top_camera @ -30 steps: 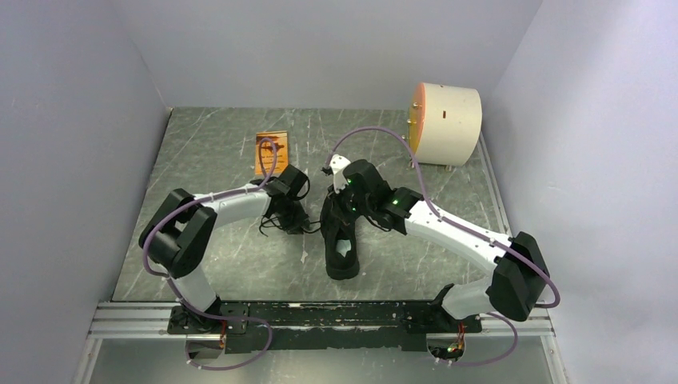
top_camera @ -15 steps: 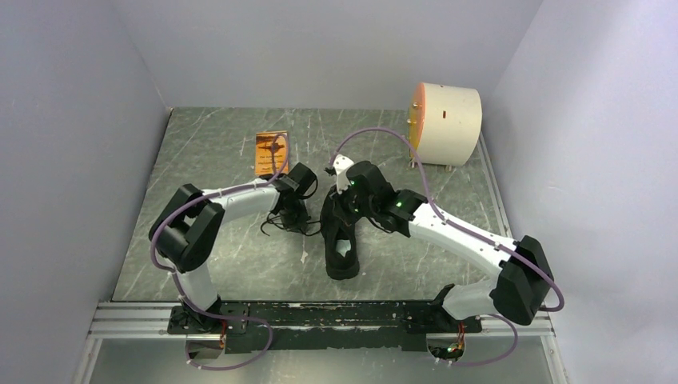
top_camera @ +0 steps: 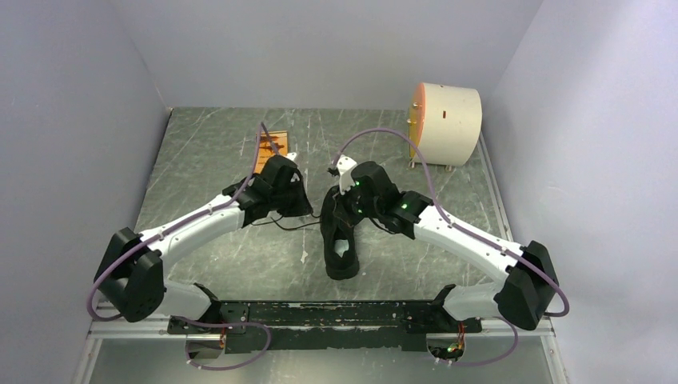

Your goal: Tie the shoes

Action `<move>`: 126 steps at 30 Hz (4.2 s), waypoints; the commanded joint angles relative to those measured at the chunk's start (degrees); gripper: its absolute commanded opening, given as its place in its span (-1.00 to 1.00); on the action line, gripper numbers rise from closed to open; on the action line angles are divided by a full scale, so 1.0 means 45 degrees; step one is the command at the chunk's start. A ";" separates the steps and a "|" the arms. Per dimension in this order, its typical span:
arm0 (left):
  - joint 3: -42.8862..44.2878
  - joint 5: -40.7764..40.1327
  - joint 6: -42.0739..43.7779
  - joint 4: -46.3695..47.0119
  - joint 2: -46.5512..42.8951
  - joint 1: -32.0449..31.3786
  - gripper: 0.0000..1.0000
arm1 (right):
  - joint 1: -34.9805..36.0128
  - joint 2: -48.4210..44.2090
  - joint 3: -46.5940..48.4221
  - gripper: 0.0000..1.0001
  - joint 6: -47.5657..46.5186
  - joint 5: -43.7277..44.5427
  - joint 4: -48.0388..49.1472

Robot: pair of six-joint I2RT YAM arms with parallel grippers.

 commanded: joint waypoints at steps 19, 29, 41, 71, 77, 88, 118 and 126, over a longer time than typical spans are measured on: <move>0.2395 0.8217 0.3897 0.4838 0.3527 -0.0151 -0.91 | -0.0541 -0.0994 0.0134 -1.00 -0.1644 0.0514 0.0971; -0.0165 1.1027 0.2233 0.8005 0.2588 0.0739 -0.91 | -0.0730 -0.1107 0.0058 -1.00 -0.1440 0.1191 0.0556; 0.0284 1.2720 0.2132 0.8365 0.3240 0.0757 -0.90 | -0.0779 -0.0688 0.0046 -1.00 -0.1443 0.1303 0.0684; 0.0364 1.3560 0.0225 1.0394 0.6213 0.0786 -0.91 | -0.3822 -0.2351 -0.0392 0.07 -0.1327 -0.1708 -0.1153; 0.0663 1.3903 0.0161 1.0297 0.6473 0.0767 -0.90 | -0.3750 -0.4091 -0.2449 0.16 -0.6898 -0.2763 -0.0318; 0.1066 1.4350 0.0519 0.9639 0.6665 0.0764 -0.90 | -0.2810 -0.4734 -0.5040 -0.21 -1.2181 -0.5647 0.1557; 0.0608 1.4690 -0.0503 1.0786 0.6636 0.0698 -0.90 | -0.2452 -0.2811 -0.6354 -0.39 -1.1620 -0.4624 0.5430; 0.1543 1.2594 0.2641 0.5905 0.5286 0.1733 -0.34 | -0.2369 -0.3082 -0.3666 -1.00 -0.7199 -0.3462 0.1654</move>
